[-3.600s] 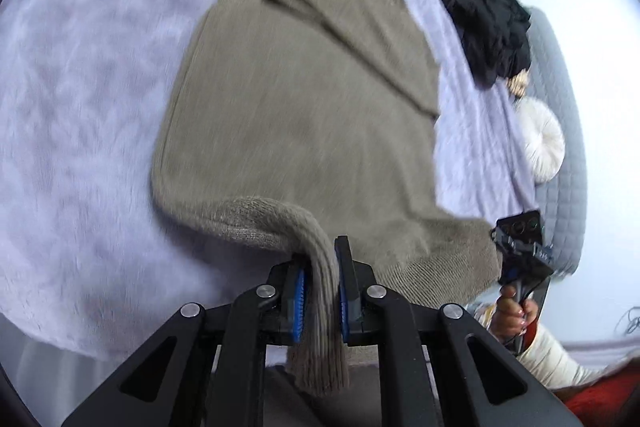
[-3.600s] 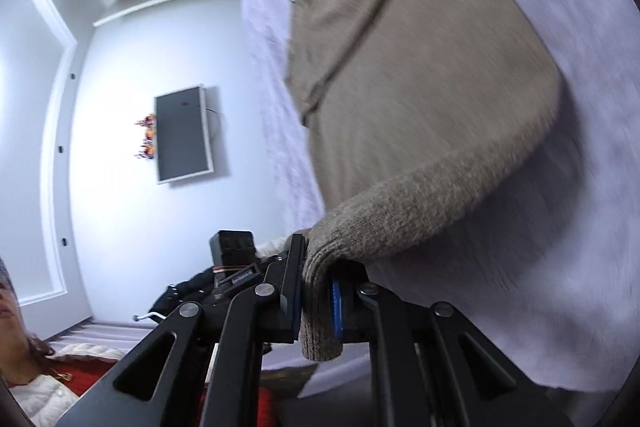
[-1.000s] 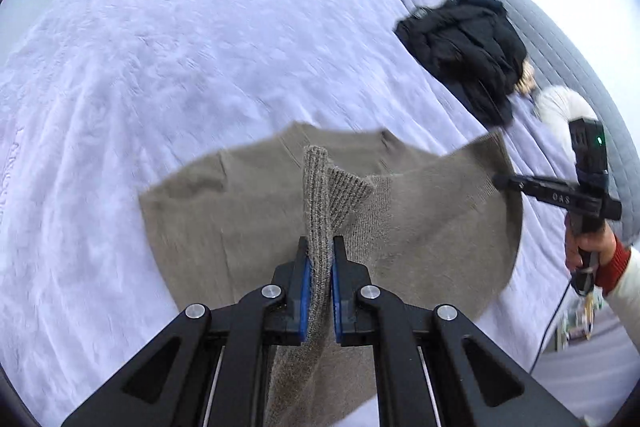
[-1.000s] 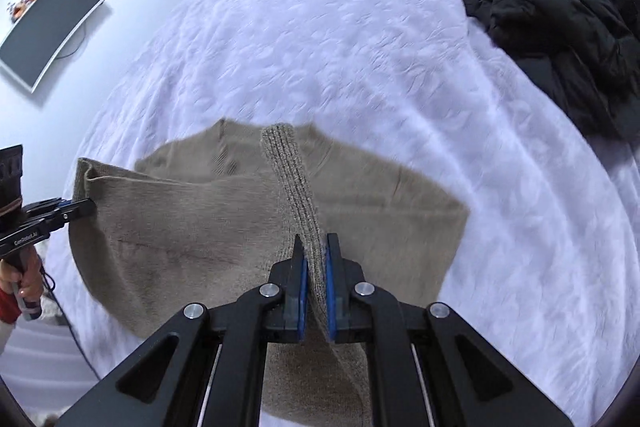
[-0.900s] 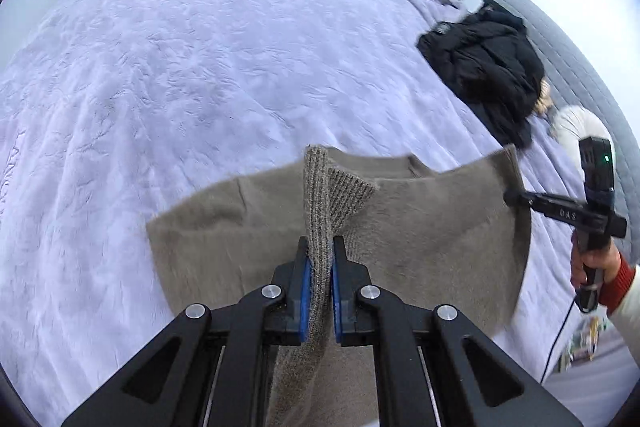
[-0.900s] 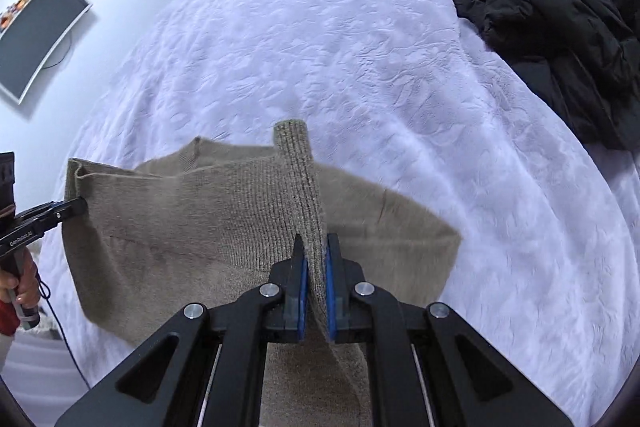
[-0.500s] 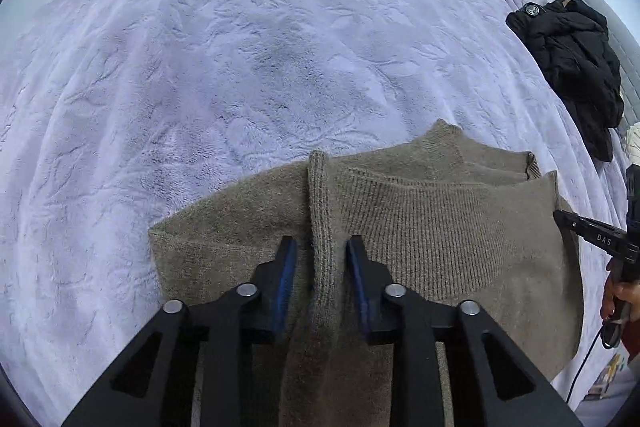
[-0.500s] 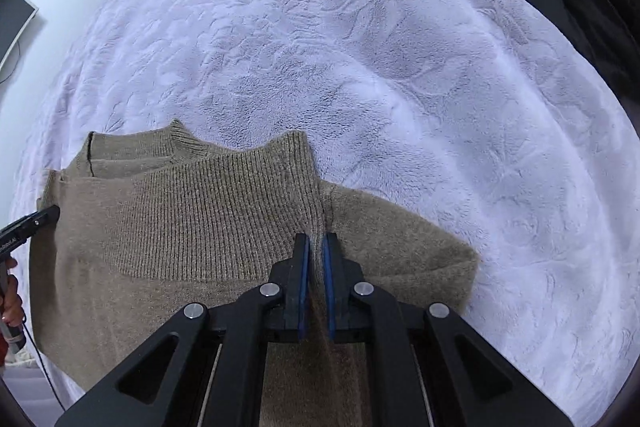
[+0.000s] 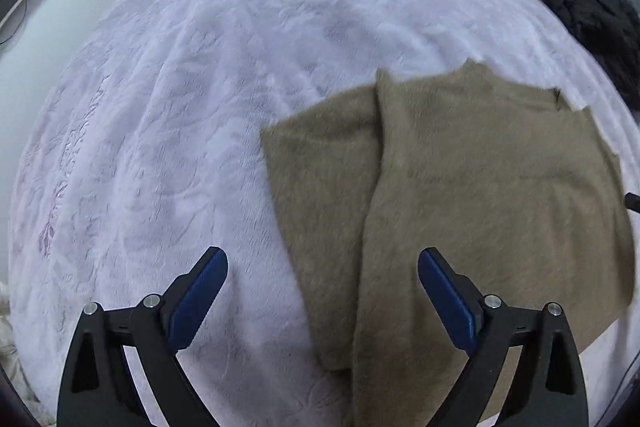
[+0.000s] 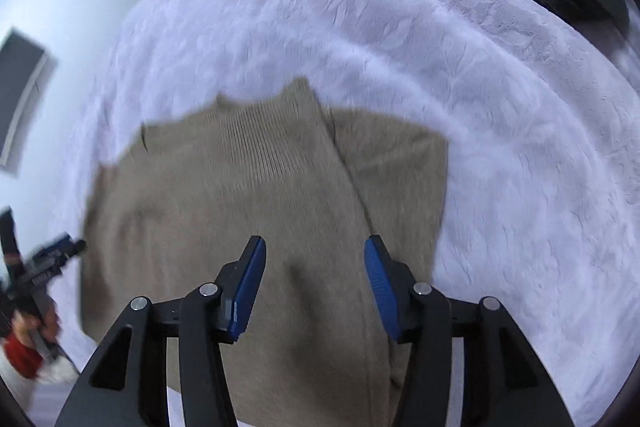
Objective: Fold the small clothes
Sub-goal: 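Open both grippers and lift them off the folded sweater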
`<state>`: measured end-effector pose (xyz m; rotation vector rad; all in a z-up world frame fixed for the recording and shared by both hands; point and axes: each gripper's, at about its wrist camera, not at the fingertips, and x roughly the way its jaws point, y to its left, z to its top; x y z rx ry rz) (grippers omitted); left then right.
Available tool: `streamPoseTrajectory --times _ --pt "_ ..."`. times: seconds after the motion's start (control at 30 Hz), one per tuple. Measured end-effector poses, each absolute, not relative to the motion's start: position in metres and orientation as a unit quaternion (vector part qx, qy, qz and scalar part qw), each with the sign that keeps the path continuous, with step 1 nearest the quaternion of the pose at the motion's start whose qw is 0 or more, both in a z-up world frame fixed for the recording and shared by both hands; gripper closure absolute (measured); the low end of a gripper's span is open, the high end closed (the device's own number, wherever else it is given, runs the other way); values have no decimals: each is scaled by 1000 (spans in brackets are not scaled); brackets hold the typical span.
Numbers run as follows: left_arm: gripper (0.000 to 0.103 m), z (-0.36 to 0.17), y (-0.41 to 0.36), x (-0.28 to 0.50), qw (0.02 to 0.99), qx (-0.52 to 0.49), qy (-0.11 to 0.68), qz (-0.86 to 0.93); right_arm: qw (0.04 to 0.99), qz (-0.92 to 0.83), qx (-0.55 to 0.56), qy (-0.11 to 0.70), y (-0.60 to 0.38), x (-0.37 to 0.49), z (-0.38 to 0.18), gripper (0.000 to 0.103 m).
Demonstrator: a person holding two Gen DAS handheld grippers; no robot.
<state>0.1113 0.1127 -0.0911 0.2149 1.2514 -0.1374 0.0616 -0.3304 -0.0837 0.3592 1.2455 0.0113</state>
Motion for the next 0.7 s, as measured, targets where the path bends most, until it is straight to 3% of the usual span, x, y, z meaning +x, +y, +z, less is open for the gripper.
streamPoseTrajectory --times 0.1,0.27,0.4,0.57,0.63,0.67,0.7 --pt "6 -112 127 105 790 95 604 -53 780 -27 123 613 -324 53 -112 48" --pt "6 -90 153 93 792 76 604 -53 788 -64 143 596 -338 32 -99 47" --pt "6 -68 168 64 773 -16 623 -116 787 8 249 564 -344 -3 -70 46" --pt "7 -84 155 31 729 -85 660 -158 738 2 373 563 -349 -64 -79 43" --pt "19 -94 146 20 725 -77 666 -158 714 -29 423 558 -354 -94 -94 43" --pt "34 -100 142 16 720 -72 672 -158 702 -45 446 554 -357 -108 -102 43" --pt "42 -107 140 12 718 -62 676 -151 691 -58 462 553 -360 -114 -110 43"
